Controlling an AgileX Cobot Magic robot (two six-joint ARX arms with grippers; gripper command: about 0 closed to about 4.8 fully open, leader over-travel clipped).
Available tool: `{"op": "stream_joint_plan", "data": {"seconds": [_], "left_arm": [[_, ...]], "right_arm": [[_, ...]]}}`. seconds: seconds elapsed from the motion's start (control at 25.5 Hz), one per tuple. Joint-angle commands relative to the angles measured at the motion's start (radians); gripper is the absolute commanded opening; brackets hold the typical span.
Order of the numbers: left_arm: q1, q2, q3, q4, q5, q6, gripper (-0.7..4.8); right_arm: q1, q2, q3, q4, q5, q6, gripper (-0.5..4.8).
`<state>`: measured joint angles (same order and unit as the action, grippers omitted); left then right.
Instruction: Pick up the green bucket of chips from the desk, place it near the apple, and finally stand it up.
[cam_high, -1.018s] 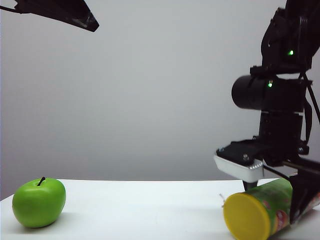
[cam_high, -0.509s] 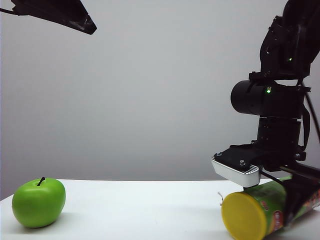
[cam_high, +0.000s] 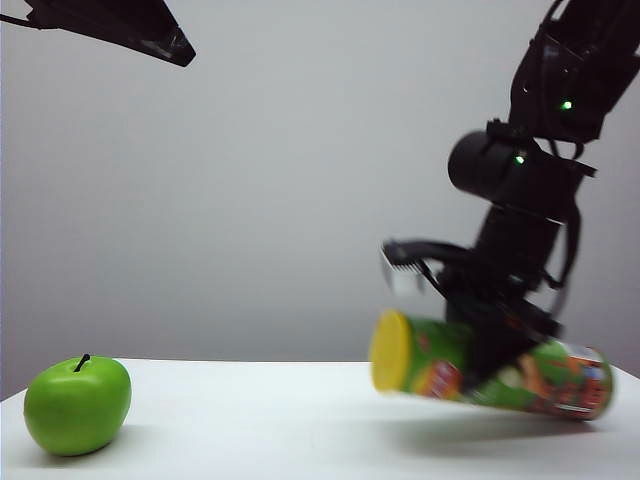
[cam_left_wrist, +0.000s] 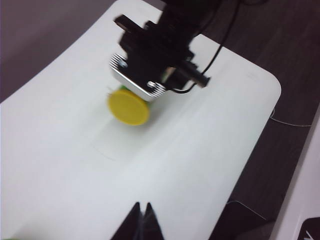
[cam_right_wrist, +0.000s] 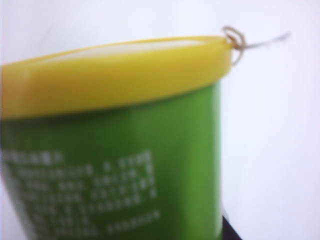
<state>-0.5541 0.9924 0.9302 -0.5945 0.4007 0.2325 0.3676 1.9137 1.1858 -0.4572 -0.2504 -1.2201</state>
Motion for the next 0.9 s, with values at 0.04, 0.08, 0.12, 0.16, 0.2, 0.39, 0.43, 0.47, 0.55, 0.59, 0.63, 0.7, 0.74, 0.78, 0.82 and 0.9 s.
{"op": "stream_joint_plan", "data": {"seconds": [0.04, 0.08, 0.12, 0.16, 0.2, 0.39, 0.43, 0.47, 0.55, 0.59, 0.63, 0.7, 0.74, 0.78, 0.82, 0.9], "left_arm": [[0.002, -0.002, 0.001, 0.036, -0.006, 0.003, -0.05], [0.002, -0.002, 0.001, 0.045, -0.027, 0.003, -0.05], [0.002, -0.002, 0.001, 0.055, -0.051, 0.003, -0.05], [0.002, -0.002, 0.001, 0.064, -0.086, 0.003, -0.05], [0.002, -0.002, 0.001, 0.072, -0.113, 0.003, -0.05], [0.036, -0.006, 0.001, 0.109, -0.150, 0.003, -0.05], [0.045, -0.009, 0.001, 0.101, -0.151, 0.003, -0.05], [0.055, -0.011, 0.001, 0.098, -0.151, 0.002, -0.05], [0.083, -0.026, 0.001, 0.086, -0.150, 0.000, -0.05], [0.114, -0.047, 0.001, 0.079, -0.147, -0.001, -0.05], [0.152, -0.077, 0.000, 0.072, -0.121, -0.002, -0.05], [0.191, -0.109, 0.000, 0.066, -0.082, -0.004, -0.05], [0.216, -0.129, 0.000, 0.062, -0.053, -0.004, -0.05], [0.235, -0.145, 0.000, 0.058, -0.032, -0.004, -0.05], [0.263, -0.175, -0.001, 0.048, 0.010, -0.002, -0.05], [0.284, -0.202, -0.001, 0.040, 0.039, -0.003, -0.05]], "right_arm": [[0.001, -0.010, 0.062, 0.044, -0.058, 0.148, 2.78], [0.001, -0.013, 0.089, 0.047, -0.070, 0.196, 2.78], [0.001, -0.018, 0.110, 0.048, -0.077, 0.229, 2.78], [0.000, -0.024, 0.137, 0.051, -0.090, 0.265, 2.78], [0.000, -0.030, 0.159, 0.050, -0.101, 0.293, 2.78], [0.000, -0.098, 0.288, 0.093, -0.298, 0.537, 2.78], [-0.002, -0.113, 0.290, 0.125, -0.337, 0.580, 2.77], [-0.002, -0.123, 0.290, 0.148, -0.365, 0.609, 2.78], [-0.002, -0.143, 0.290, 0.192, -0.427, 0.676, 2.77], [-0.002, -0.151, 0.290, 0.222, -0.497, 0.726, 2.78], [-0.002, -0.153, 0.290, 0.251, -0.583, 0.782, 2.78], [-0.002, -0.153, 0.289, 0.261, -0.645, 0.819, 2.77], [-0.001, -0.151, 0.289, 0.261, -0.673, 0.825, 2.77], [0.001, -0.148, 0.289, 0.261, -0.690, 0.826, 2.77], [0.006, -0.145, 0.289, 0.261, -0.734, 0.828, 2.77], [0.011, -0.139, 0.288, 0.268, -0.771, 0.836, 2.77]]}}
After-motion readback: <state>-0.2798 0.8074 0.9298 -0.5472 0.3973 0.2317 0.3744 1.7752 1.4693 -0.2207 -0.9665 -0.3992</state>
